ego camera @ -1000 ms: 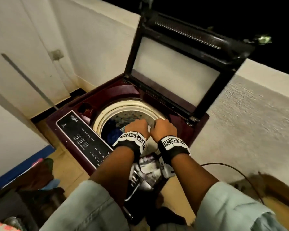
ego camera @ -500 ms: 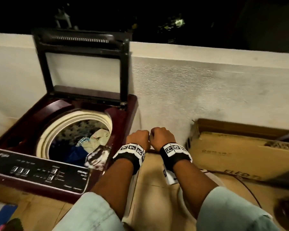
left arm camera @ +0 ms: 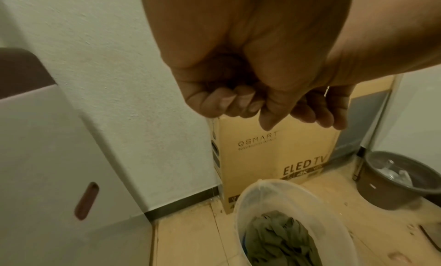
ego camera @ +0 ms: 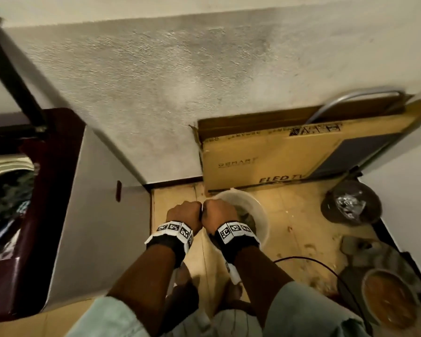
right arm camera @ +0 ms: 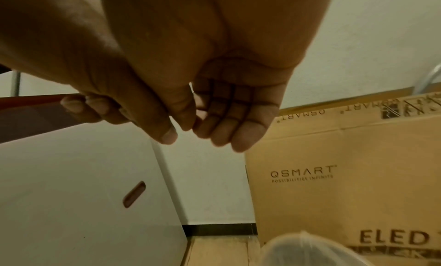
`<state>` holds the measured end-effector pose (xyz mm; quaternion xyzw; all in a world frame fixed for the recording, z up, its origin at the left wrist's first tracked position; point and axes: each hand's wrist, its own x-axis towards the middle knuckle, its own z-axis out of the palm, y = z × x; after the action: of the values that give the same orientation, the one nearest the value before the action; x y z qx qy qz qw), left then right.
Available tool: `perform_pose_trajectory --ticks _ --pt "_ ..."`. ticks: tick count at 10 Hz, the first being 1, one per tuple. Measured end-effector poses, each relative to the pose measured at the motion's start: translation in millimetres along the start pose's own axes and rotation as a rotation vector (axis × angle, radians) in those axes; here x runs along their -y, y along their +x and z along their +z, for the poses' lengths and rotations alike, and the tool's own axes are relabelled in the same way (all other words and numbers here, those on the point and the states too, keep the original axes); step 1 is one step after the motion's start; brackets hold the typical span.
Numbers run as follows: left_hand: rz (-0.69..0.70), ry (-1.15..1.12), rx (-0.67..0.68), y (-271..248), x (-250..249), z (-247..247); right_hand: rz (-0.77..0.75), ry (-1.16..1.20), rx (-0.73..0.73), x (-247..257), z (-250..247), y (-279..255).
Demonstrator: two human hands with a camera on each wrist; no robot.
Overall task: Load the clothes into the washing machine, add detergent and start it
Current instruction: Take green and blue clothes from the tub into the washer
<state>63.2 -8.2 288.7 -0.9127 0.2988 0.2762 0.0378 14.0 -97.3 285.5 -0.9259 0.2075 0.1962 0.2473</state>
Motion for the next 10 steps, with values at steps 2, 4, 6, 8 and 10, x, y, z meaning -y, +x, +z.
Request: perform_pose_trajectory --ticks 2,4,6,8,10 --pt "0.092 0.025 0.143 32.5 -23.3 30.8 0.136 0.059 0.072 -35.9 24.8 9.3" --pt "0.17 0.027 0.303 78.2 -34.3 63.4 0.276 0.129 0.169 -65.1 45.5 34.7" --pt "0.212 0.044 0.407 132.4 -45.3 101.8 0.365 0.213 0.255 -105.1 78.5 72.2" --pt "0.173 0.017 0.439 209.6 -60.2 187.3 0.391 0.273 0.314 -171.4 153.7 143.3" --pt "0.089 -0.085 0.439 278.5 -71.7 285.0 0.456 0.304 0.326 -247.0 253.5 215.1"
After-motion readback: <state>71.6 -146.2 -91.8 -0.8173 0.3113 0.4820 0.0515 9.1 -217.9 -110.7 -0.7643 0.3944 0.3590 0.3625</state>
